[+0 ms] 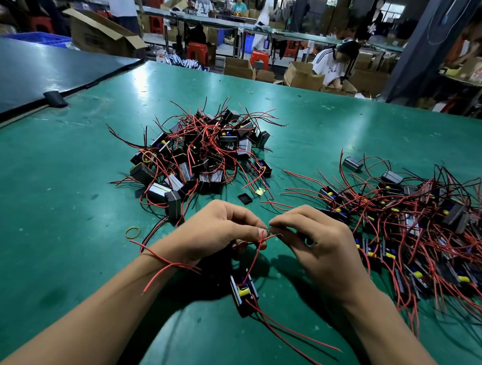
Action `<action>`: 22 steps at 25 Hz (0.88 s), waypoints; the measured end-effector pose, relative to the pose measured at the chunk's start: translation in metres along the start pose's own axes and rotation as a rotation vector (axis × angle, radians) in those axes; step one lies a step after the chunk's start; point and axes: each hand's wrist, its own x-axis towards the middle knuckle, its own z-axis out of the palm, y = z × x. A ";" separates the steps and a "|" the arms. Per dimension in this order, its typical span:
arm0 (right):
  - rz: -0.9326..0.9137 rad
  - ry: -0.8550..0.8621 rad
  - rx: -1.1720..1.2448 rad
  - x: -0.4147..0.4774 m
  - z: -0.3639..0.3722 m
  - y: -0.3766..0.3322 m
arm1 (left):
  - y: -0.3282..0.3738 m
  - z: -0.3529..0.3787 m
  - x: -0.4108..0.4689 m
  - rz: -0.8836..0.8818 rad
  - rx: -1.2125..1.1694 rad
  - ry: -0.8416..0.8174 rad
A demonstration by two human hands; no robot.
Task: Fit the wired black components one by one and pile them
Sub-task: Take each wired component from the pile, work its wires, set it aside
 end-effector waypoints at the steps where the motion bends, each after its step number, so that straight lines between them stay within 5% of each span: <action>1: -0.003 -0.012 -0.007 0.000 -0.001 -0.001 | 0.000 0.000 0.000 0.001 -0.008 -0.004; 7: 0.152 -0.052 -0.019 0.002 0.004 -0.012 | -0.002 0.005 0.000 0.075 -0.036 0.054; 15: 0.752 -0.034 0.559 0.008 0.005 -0.019 | -0.002 0.004 0.003 0.159 0.006 0.278; 20: 0.774 -0.309 0.643 0.009 -0.002 -0.026 | -0.003 0.005 0.002 0.240 0.211 0.369; 22: 0.739 -0.287 0.600 0.008 0.002 -0.029 | -0.004 0.008 0.001 0.270 0.345 0.386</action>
